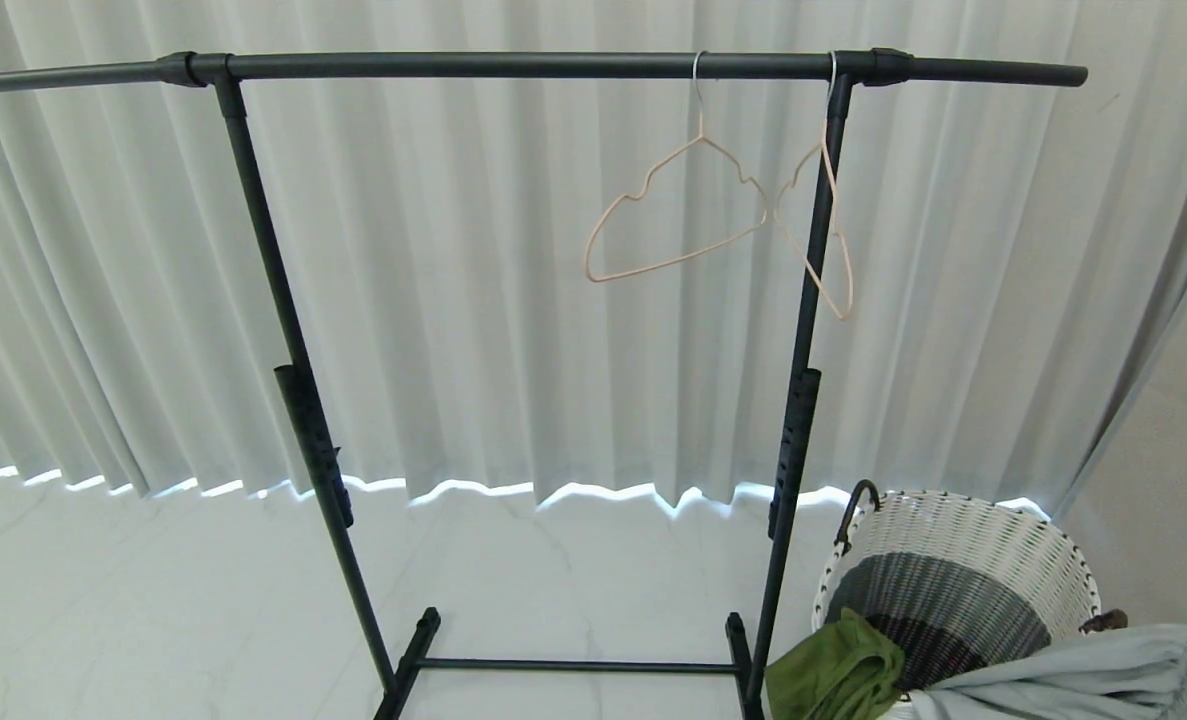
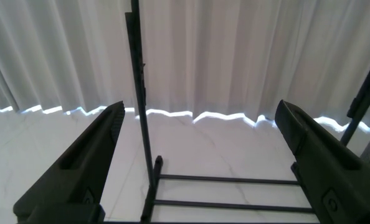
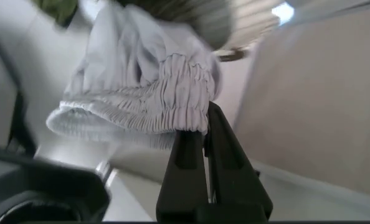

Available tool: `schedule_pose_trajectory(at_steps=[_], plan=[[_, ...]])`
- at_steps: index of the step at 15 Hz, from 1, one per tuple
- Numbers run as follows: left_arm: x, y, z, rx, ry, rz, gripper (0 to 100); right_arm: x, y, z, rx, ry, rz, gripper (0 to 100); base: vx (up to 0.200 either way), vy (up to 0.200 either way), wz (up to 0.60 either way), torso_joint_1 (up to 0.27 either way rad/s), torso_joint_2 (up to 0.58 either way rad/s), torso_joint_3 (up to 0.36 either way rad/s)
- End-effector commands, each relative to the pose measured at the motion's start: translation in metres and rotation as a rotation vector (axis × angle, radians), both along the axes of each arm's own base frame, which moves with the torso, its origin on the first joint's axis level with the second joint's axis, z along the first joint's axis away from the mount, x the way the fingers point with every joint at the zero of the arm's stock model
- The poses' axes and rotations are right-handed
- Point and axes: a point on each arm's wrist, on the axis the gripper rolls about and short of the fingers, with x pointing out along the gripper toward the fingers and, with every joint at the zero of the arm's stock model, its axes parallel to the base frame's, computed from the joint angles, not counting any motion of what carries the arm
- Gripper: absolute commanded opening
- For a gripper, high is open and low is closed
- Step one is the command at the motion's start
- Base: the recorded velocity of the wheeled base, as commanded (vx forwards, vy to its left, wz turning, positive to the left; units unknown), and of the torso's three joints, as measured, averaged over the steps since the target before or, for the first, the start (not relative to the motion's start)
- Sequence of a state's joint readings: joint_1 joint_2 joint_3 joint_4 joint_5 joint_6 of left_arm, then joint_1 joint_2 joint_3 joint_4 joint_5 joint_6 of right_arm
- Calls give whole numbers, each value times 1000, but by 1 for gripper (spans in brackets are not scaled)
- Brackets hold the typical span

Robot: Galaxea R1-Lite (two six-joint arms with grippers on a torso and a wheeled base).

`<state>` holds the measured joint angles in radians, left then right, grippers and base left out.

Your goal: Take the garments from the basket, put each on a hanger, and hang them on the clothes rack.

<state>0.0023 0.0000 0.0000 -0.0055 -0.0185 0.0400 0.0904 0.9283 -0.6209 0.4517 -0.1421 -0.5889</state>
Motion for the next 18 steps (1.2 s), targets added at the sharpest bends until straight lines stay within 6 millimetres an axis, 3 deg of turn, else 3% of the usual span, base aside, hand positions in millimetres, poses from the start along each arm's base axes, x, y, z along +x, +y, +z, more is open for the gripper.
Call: schedule_pose_trajectory(at_steps=[1,5,9,18], plan=[[0,0,0,-2,-1,1,100,-23,-2,15,11,-139,2,0,-200,0,0,-2,2,2],[0,0,0,1,1,1,100,-24,-2,18,9,-155,9,0,-200,0,0,5,2,4],[0,0,0,3,-1,1,100,-25,-2,20,8,-167,11,0,0,0,0,0,0,0],[0,0,0,4,1,1,100,-27,-2,22,9,-179,14,0,0,178,0,1,1,2]])
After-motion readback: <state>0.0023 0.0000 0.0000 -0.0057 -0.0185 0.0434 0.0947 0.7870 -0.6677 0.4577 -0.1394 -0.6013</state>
